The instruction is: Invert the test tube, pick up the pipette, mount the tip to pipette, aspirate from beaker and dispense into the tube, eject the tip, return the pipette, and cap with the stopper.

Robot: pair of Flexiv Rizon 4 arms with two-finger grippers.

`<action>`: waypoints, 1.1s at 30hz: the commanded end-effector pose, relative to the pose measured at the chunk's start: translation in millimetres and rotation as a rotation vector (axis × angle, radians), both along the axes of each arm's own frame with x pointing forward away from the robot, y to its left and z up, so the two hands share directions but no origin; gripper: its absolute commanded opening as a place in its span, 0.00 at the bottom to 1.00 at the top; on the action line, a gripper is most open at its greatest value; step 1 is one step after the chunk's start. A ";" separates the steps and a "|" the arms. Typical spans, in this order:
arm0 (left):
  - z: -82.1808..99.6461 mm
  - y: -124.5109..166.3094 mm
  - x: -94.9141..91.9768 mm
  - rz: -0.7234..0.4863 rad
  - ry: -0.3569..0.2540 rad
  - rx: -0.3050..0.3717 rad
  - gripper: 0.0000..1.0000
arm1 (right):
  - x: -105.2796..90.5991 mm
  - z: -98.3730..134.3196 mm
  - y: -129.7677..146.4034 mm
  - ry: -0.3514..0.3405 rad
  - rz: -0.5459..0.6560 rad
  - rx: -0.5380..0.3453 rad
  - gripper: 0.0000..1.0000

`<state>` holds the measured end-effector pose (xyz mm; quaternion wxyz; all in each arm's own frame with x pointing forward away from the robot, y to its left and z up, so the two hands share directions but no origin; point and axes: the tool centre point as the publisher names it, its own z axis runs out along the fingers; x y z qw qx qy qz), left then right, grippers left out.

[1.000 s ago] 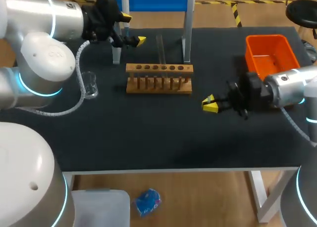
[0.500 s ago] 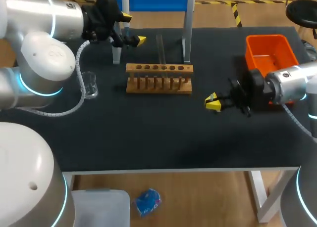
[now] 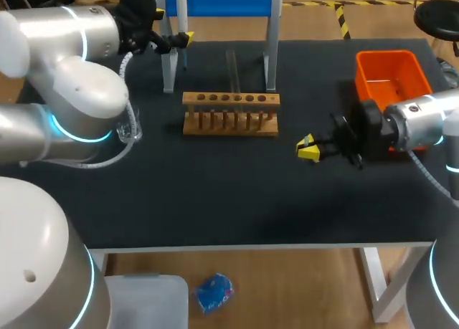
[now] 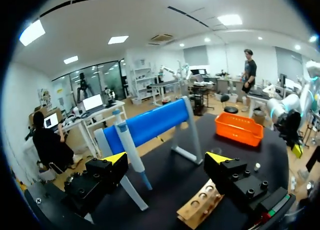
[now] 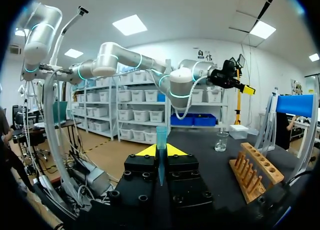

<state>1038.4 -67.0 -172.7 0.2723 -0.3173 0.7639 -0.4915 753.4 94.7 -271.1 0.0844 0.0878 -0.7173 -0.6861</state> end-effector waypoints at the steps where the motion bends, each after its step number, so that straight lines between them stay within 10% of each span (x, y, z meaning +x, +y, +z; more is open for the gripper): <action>1: -14.5 -17.6 25.1 0.108 -0.026 -0.010 1.00 | 0.1 0.3 -1.1 0.000 0.002 -0.001 0.00; 18: -25.2 -6.9 76.4 0.332 -0.016 -0.053 1.00 | 0.1 0.3 -1.1 0.000 0.002 -0.001 0.00; 23: -29.6 -5.4 90.1 0.367 -0.010 -0.055 0.51 | 0.1 0.3 -1.1 0.000 0.002 -0.001 0.00; 33: -37.1 -0.6 109.6 0.412 -0.010 -0.058 0.44 | 0.1 0.3 -1.1 0.000 0.002 -0.001 0.00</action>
